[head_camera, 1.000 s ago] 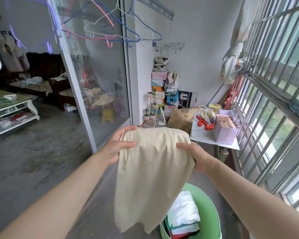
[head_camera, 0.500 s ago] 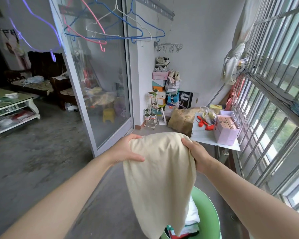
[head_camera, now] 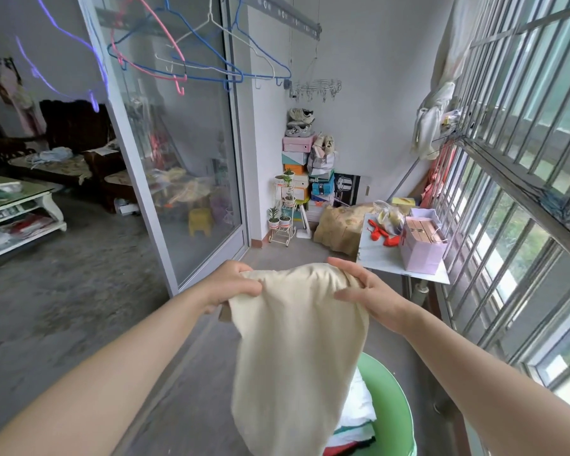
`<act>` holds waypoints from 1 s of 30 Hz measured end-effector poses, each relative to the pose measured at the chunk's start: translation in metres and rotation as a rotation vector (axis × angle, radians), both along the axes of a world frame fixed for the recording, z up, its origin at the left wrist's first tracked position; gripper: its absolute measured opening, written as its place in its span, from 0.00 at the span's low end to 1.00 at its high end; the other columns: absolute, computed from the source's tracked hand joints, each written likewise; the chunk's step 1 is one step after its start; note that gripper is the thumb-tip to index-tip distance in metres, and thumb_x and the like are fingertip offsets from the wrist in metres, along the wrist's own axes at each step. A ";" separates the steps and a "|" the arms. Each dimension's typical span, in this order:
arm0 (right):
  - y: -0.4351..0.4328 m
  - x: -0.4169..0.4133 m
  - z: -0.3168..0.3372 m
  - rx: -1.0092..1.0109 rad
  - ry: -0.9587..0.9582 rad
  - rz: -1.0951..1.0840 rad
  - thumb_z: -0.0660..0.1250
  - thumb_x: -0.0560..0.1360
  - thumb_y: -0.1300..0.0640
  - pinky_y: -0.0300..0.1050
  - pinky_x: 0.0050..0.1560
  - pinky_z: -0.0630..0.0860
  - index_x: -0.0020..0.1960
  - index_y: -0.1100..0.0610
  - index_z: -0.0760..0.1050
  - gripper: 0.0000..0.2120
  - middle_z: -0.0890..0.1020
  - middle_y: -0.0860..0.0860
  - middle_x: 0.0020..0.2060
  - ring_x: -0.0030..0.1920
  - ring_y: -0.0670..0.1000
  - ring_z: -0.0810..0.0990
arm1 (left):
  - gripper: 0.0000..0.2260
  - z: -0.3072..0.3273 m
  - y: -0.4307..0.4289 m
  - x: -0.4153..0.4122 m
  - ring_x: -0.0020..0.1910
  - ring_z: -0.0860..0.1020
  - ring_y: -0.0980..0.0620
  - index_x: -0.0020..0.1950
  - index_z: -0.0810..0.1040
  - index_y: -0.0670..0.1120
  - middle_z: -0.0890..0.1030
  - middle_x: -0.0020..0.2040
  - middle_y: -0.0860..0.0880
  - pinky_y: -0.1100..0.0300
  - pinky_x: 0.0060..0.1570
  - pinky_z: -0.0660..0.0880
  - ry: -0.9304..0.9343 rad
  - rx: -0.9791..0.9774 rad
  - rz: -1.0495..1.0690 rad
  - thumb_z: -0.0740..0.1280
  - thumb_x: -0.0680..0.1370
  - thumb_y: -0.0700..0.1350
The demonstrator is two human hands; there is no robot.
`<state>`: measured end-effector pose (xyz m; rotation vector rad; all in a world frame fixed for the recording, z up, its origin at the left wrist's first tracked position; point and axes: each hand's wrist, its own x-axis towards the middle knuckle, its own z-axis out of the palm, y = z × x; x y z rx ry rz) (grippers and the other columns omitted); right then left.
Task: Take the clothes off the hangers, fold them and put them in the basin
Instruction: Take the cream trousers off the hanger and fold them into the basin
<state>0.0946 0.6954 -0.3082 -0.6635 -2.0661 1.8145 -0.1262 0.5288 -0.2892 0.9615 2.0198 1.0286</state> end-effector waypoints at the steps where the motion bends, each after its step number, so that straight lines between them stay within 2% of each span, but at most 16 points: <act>1: -0.001 0.000 0.000 0.111 -0.050 0.014 0.74 0.67 0.67 0.38 0.63 0.71 0.69 0.49 0.69 0.34 0.74 0.48 0.65 0.60 0.44 0.75 | 0.06 0.001 -0.001 0.000 0.25 0.72 0.54 0.35 0.73 0.44 0.73 0.26 0.51 0.68 0.26 0.65 -0.025 -0.009 -0.003 0.65 0.59 0.41; 3: -0.002 -0.004 -0.008 0.353 -0.167 0.010 0.78 0.64 0.64 0.34 0.62 0.70 0.73 0.49 0.63 0.43 0.72 0.46 0.65 0.61 0.43 0.73 | 0.09 0.002 -0.002 -0.001 0.26 0.73 0.54 0.38 0.73 0.44 0.74 0.28 0.50 0.67 0.27 0.66 -0.060 -0.031 -0.018 0.65 0.59 0.41; 5: -0.002 -0.009 -0.020 0.533 -0.239 -0.069 0.79 0.61 0.61 0.36 0.61 0.69 0.75 0.46 0.57 0.49 0.72 0.46 0.65 0.63 0.46 0.72 | 0.11 0.002 -0.003 0.000 0.28 0.73 0.52 0.40 0.74 0.43 0.74 0.30 0.49 0.66 0.28 0.66 -0.085 -0.051 -0.055 0.65 0.59 0.41; 7: -0.004 -0.012 -0.027 0.581 -0.218 -0.190 0.78 0.60 0.60 0.37 0.54 0.68 0.76 0.45 0.54 0.51 0.76 0.49 0.61 0.61 0.50 0.74 | 0.11 0.002 -0.004 0.002 0.29 0.73 0.52 0.40 0.74 0.42 0.75 0.31 0.48 0.66 0.28 0.67 -0.111 -0.062 -0.081 0.65 0.60 0.41; 9: -0.006 -0.015 -0.031 0.565 -0.182 -0.268 0.79 0.61 0.59 0.38 0.51 0.68 0.76 0.45 0.54 0.51 0.76 0.48 0.55 0.56 0.50 0.75 | 0.10 0.001 -0.007 0.001 0.29 0.74 0.52 0.40 0.74 0.42 0.75 0.32 0.48 0.66 0.29 0.68 -0.142 -0.064 -0.097 0.65 0.59 0.41; 12: -0.002 -0.019 -0.035 0.420 -0.121 -0.288 0.81 0.55 0.51 0.42 0.57 0.71 0.72 0.47 0.61 0.50 0.75 0.46 0.58 0.59 0.48 0.73 | 0.17 0.001 -0.013 -0.006 0.34 0.75 0.49 0.43 0.75 0.41 0.76 0.37 0.44 0.62 0.32 0.69 -0.180 -0.059 -0.121 0.68 0.56 0.43; 14: 0.002 -0.018 -0.038 0.235 -0.039 -0.208 0.81 0.49 0.46 0.50 0.60 0.75 0.65 0.48 0.71 0.46 0.78 0.50 0.59 0.62 0.53 0.75 | 0.22 0.000 -0.018 -0.011 0.37 0.76 0.47 0.47 0.76 0.39 0.76 0.41 0.41 0.61 0.34 0.70 -0.201 -0.057 -0.151 0.68 0.55 0.45; 15: 0.003 -0.016 -0.039 0.104 0.009 -0.157 0.81 0.50 0.49 0.51 0.59 0.76 0.63 0.49 0.72 0.43 0.80 0.52 0.58 0.61 0.54 0.77 | 0.24 0.000 -0.020 -0.012 0.40 0.76 0.46 0.49 0.76 0.38 0.76 0.42 0.41 0.60 0.36 0.70 -0.216 -0.056 -0.165 0.68 0.55 0.45; 18: 0.000 -0.004 -0.039 -0.146 0.040 0.018 0.79 0.58 0.60 0.43 0.52 0.79 0.64 0.58 0.72 0.36 0.83 0.53 0.53 0.54 0.50 0.82 | 0.26 0.002 -0.026 -0.015 0.44 0.75 0.45 0.52 0.75 0.37 0.77 0.45 0.40 0.58 0.40 0.70 -0.273 -0.033 -0.202 0.68 0.56 0.45; 19: -0.003 -0.003 -0.040 -0.163 0.034 0.072 0.79 0.59 0.61 0.42 0.51 0.79 0.62 0.59 0.74 0.33 0.84 0.52 0.51 0.51 0.48 0.83 | 0.27 0.003 -0.028 -0.016 0.45 0.76 0.44 0.53 0.75 0.36 0.77 0.46 0.40 0.57 0.42 0.71 -0.288 -0.023 -0.220 0.68 0.56 0.44; 21: -0.013 -0.004 -0.040 -0.154 0.015 0.100 0.78 0.64 0.64 0.37 0.50 0.79 0.54 0.55 0.76 0.21 0.86 0.45 0.44 0.46 0.41 0.83 | 0.29 0.006 -0.029 -0.016 0.47 0.76 0.44 0.56 0.75 0.32 0.78 0.48 0.40 0.56 0.45 0.72 -0.314 -0.017 -0.250 0.68 0.58 0.43; 23: -0.020 -0.008 -0.042 -0.121 0.017 -0.001 0.71 0.71 0.69 0.30 0.41 0.78 0.48 0.51 0.74 0.15 0.85 0.39 0.37 0.39 0.34 0.81 | 0.29 0.006 -0.029 -0.017 0.49 0.76 0.43 0.57 0.74 0.31 0.78 0.49 0.39 0.55 0.47 0.72 -0.336 -0.013 -0.257 0.68 0.59 0.43; 26: -0.028 -0.009 -0.038 -0.156 0.019 -0.017 0.67 0.76 0.62 0.34 0.41 0.78 0.55 0.51 0.76 0.10 0.85 0.47 0.50 0.46 0.40 0.83 | 0.24 0.005 -0.030 -0.021 0.45 0.79 0.44 0.53 0.77 0.37 0.80 0.47 0.40 0.56 0.46 0.75 -0.395 0.029 -0.230 0.69 0.59 0.44; 27: -0.028 -0.009 -0.036 -0.169 0.026 -0.033 0.67 0.76 0.60 0.34 0.40 0.78 0.56 0.51 0.76 0.09 0.84 0.48 0.51 0.47 0.42 0.83 | 0.24 0.004 -0.031 -0.023 0.44 0.80 0.45 0.53 0.77 0.39 0.81 0.47 0.41 0.57 0.45 0.77 -0.414 0.051 -0.210 0.69 0.59 0.44; 30: -0.024 -0.009 -0.028 -0.321 0.069 -0.100 0.64 0.77 0.60 0.38 0.39 0.79 0.53 0.54 0.77 0.06 0.86 0.48 0.43 0.43 0.45 0.85 | 0.23 0.000 -0.032 -0.031 0.41 0.81 0.48 0.54 0.76 0.41 0.81 0.45 0.43 0.60 0.41 0.79 -0.469 0.165 -0.099 0.69 0.60 0.40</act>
